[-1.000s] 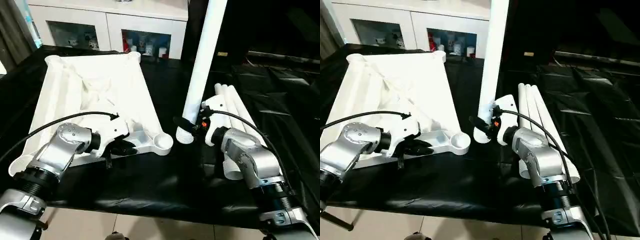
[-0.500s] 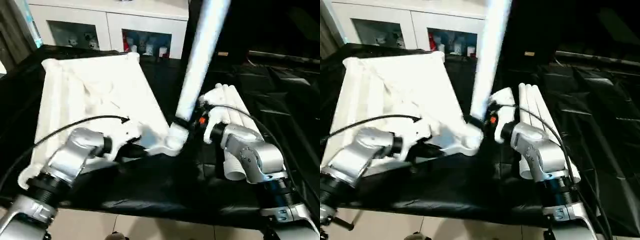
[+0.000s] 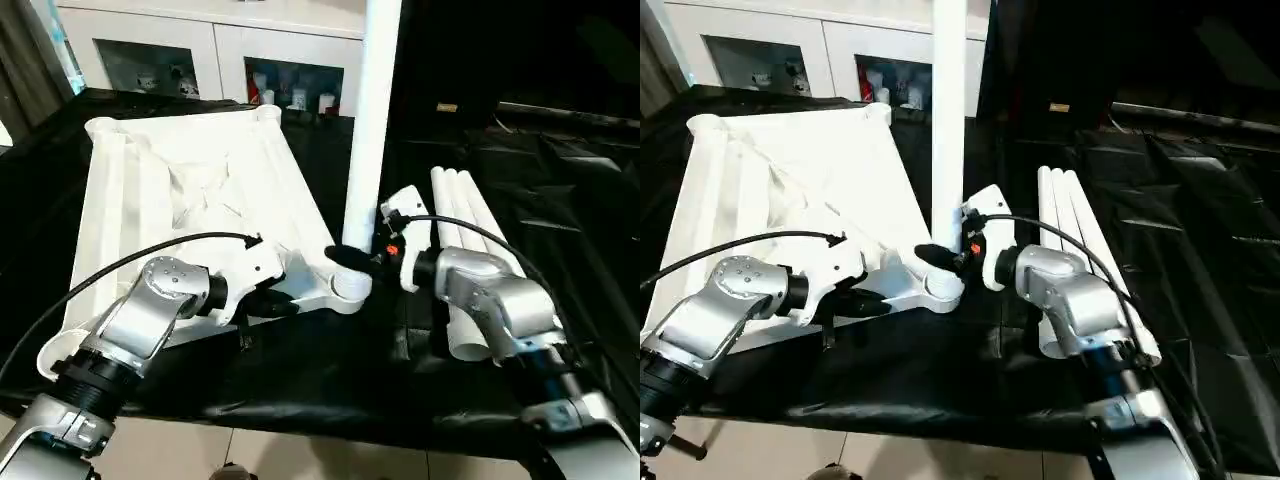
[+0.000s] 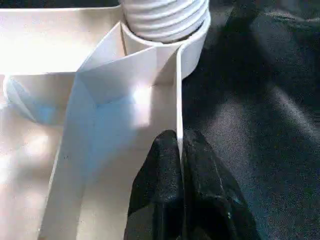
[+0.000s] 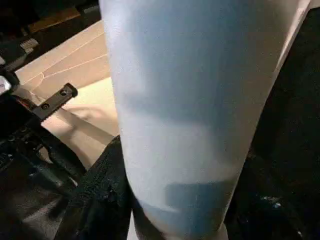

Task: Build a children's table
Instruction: Insert table leg to table base

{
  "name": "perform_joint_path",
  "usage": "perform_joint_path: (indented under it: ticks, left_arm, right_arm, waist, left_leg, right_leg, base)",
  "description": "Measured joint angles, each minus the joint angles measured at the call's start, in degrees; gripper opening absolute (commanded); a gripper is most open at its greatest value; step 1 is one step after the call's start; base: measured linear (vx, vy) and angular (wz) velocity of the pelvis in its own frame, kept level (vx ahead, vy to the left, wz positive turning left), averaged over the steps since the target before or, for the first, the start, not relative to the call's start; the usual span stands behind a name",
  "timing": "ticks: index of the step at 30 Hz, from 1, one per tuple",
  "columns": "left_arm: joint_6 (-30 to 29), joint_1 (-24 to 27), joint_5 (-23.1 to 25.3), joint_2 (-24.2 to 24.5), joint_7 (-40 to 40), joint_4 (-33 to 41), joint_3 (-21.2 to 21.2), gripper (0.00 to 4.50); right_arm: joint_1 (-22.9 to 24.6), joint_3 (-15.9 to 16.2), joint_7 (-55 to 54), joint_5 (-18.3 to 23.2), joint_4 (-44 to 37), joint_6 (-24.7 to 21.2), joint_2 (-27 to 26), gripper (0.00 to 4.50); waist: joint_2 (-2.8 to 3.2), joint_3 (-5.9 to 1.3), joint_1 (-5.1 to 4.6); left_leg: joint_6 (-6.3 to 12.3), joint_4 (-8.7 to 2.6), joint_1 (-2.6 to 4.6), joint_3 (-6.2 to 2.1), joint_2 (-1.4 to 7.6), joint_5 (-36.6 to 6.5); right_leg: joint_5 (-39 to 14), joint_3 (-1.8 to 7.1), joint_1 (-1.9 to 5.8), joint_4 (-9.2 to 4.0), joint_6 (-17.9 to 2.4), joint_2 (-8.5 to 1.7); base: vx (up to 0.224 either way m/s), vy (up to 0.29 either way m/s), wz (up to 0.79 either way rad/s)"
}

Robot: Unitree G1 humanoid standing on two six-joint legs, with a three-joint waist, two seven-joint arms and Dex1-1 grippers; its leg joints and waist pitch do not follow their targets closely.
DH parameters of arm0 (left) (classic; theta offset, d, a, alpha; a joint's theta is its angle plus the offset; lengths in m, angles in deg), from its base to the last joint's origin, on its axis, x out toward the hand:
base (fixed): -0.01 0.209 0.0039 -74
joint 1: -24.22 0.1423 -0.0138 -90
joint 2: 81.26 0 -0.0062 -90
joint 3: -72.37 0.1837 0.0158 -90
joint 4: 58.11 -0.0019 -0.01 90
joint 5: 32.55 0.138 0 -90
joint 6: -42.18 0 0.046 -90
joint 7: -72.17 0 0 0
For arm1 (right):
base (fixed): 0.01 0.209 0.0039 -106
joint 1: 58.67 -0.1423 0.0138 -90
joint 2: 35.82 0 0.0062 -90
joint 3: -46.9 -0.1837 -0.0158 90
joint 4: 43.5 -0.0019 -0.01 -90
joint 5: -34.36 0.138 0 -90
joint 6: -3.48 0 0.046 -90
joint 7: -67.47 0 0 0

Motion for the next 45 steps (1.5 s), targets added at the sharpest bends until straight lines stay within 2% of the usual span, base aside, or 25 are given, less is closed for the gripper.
perform_joint_path:
  ticks: [11,15,19,26,32,41,45]
  left_arm:
    - [-0.2,0.2,0.1,-0.1,0.4,0.0,0.0,0.0]
    - [-0.2,0.2,0.1,-0.1,0.4,0.0,0.0,0.0]
    - [-0.2,0.2,0.1,-0.2,0.4,-0.1,0.0,0.0]
    - [-0.1,0.1,0.1,-0.5,0.5,-0.5,0.0,0.0]
    - [0.1,-0.2,0.1,-0.7,0.6,-1.6,0.0,0.0]
    - [0.6,-0.8,0.1,-1.4,0.7,-3.3,0.0,0.0]
    - [0.6,-0.8,0.2,-1.5,0.7,-3.3,0.0,0.0]
  right_arm:
    - [-0.6,-0.2,2.1,0.0,2.7,1.6,-0.1,1.91]
    - [-0.3,-1.3,2.2,0.3,3.5,2.3,-0.7,1.91]
    - [2.0,-4.3,2.1,2.8,5.0,5.0,-1.8,1.91]
    - [4.2,-6.4,1.9,4.2,5.7,8.5,-3.1,1.91]
    - [7.1,-7.4,1.7,4.2,6.7,14.8,-5.0,1.91]
    - [10.0,-7.3,0.7,3.8,6.8,20.1,-6.2,1.91]
    - [10.3,-5.5,0.9,1.8,5.4,20.6,-5.3,1.91]
  waist:
    - [-0.04,-0.03,-0.08]
    - [-0.05,-0.03,-0.07]
    - [-0.06,-0.04,-0.04]
    - [-0.11,-0.11,0.05]
    - [-0.13,-0.16,-0.01]
    - [-0.11,-0.21,0.12]
    - [-0.18,-0.27,0.16]
  left_leg:
    - [0.0,0.0,0.01,0.0,0.0,0.0]
    - [0.0,0.0,0.02,0.0,0.0,0.0]
    - [0.0,0.0,0.02,0.0,0.0,0.0]
    - [0.01,0.01,0.06,-0.01,0.0,0.0]
    - [-0.01,0.01,0.27,-0.02,0.0,0.0]
    - [-0.01,0.02,0.33,-0.04,0.0,0.0]
    - [-0.01,0.02,0.33,-0.05,-0.01,0.0]
  right_leg:
    - [0.0,0.0,0.0,0.0,0.0,0.0]
    - [0.0,0.0,0.01,0.0,0.0,0.0]
    - [0.0,0.0,0.01,0.0,0.0,0.0]
    - [0.0,0.01,0.05,0.0,0.0,-0.01]
    - [0.0,0.01,0.22,0.02,0.0,-0.01]
    - [0.0,0.02,0.32,0.02,0.0,-0.02]
    - [0.0,0.02,0.33,0.0,0.0,-0.03]
  base:
    - [0.0,0.0,0.0]
    - [0.0,0.0,0.0]
    - [0.0,0.0,0.0]
    - [0.0,0.0,0.0]
    - [0.0,0.0,0.0]
    - [0.0,0.0,0.0]
    - [0.0,0.0,0.0]
